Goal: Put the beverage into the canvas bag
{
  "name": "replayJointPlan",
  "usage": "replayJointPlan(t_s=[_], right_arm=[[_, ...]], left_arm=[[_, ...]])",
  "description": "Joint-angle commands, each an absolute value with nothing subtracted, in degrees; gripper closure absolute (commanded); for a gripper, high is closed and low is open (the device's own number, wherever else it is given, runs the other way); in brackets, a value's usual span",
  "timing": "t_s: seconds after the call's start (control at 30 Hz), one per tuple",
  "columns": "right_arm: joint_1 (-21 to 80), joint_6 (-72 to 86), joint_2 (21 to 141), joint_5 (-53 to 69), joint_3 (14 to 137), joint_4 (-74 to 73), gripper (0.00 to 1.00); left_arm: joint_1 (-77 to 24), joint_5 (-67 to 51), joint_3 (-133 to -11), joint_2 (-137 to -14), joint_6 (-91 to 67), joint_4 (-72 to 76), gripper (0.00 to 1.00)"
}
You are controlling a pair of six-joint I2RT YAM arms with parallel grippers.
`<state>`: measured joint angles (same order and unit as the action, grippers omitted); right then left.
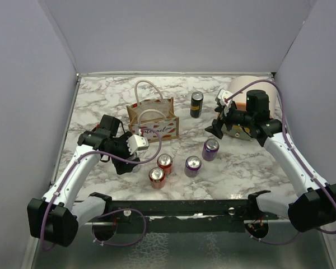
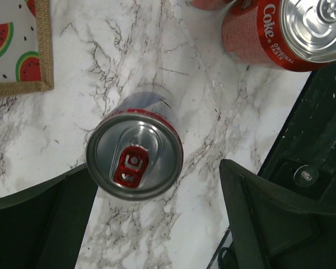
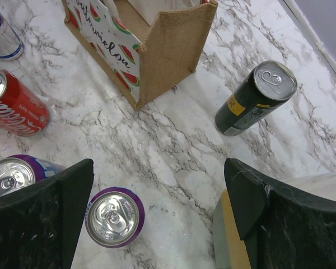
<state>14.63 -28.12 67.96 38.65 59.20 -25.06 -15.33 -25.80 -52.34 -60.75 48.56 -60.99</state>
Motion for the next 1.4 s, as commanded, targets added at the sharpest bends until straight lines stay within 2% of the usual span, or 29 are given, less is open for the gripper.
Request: replayJointPlan(t_s=[0.0, 0.33, 0.57, 0.87, 1.1, 1.37], right_arm=[[14.67, -27.38, 67.26, 39.92, 57.06, -21.34, 0.0], [14.68, -27.82, 67.77, 39.81, 56.09, -21.14, 0.0], [14.29, -27.77, 67.46, 39.94, 55.99, -20.98, 0.0], [13.49, -27.68, 67.94, 38.99, 55.3, -20.04, 0.0], [12.31, -27.67, 66.9, 38.72, 55.46, -20.37, 0.0], [12.3, -27.56, 66.86, 38.98, 55.46, -20.39, 0.0]], left_arm=[[-16.48, -29.57, -50.12, -62.57, 48.24, -53.81, 0.12], [-16.84, -31.03, -48.46, -62.22, 46.22, -49.02, 0.28], [-16.92, -30.24, -49.77, -61.7, 46.14, -50.29, 0.59], [-17.07, -31.19, -63.37, -60.06, 47.48, -60.0, 1.0], [-16.81, -24.23, -74.37, -58.65, 37.12, -61.65, 1.0], [-11.39, -25.49, -85.22, -58.57, 26.13, -54.84, 1.0]])
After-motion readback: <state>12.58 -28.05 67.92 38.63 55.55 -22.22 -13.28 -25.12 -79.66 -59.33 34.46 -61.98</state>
